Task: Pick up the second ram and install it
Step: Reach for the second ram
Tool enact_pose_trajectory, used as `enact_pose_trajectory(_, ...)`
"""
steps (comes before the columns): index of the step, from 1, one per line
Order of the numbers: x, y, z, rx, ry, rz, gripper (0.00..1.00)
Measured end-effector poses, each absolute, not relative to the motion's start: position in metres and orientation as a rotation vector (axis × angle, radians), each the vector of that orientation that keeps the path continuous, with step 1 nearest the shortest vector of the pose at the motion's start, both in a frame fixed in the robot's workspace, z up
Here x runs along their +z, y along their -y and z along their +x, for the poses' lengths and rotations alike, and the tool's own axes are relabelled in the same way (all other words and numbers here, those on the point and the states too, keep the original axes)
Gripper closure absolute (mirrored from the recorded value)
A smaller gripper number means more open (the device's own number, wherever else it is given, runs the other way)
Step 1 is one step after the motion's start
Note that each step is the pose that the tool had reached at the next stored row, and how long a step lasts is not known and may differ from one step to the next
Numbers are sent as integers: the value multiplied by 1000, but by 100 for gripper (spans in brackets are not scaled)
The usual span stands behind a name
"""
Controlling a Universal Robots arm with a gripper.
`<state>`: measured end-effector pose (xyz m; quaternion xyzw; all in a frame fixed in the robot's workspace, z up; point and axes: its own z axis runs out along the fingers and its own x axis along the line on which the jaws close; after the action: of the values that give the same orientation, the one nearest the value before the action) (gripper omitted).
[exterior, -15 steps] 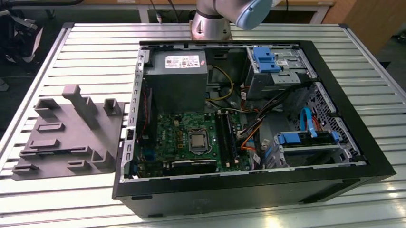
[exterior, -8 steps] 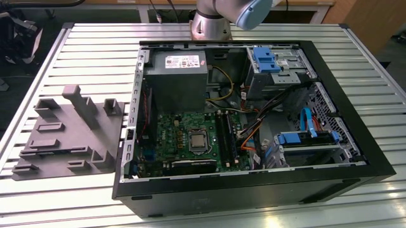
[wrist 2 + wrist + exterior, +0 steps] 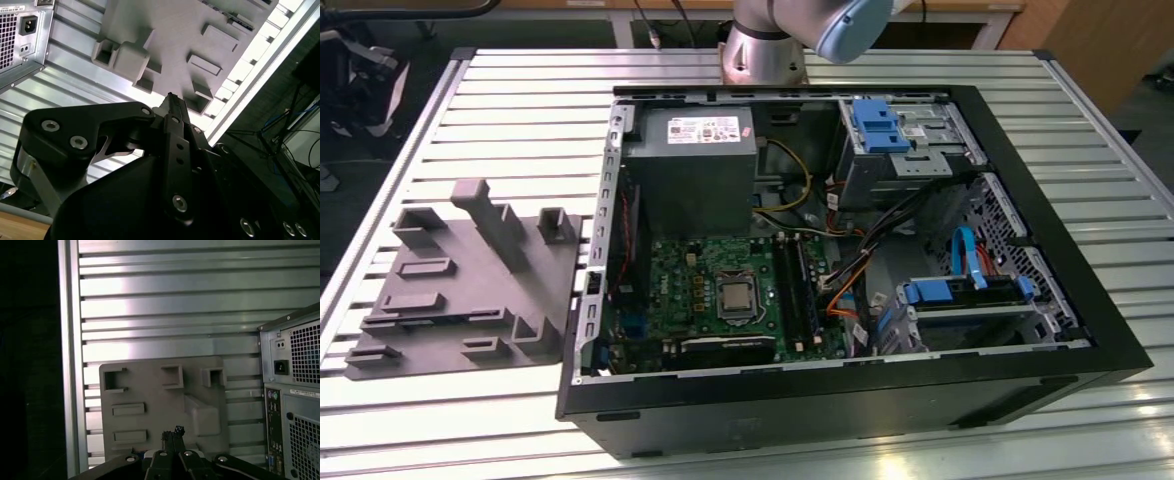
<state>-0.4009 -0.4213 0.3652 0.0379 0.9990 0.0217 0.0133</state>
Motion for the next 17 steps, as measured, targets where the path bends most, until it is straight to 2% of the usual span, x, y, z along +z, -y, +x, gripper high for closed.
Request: enact_pose_trajectory(17,361,425,-404,68,-3112,118,89)
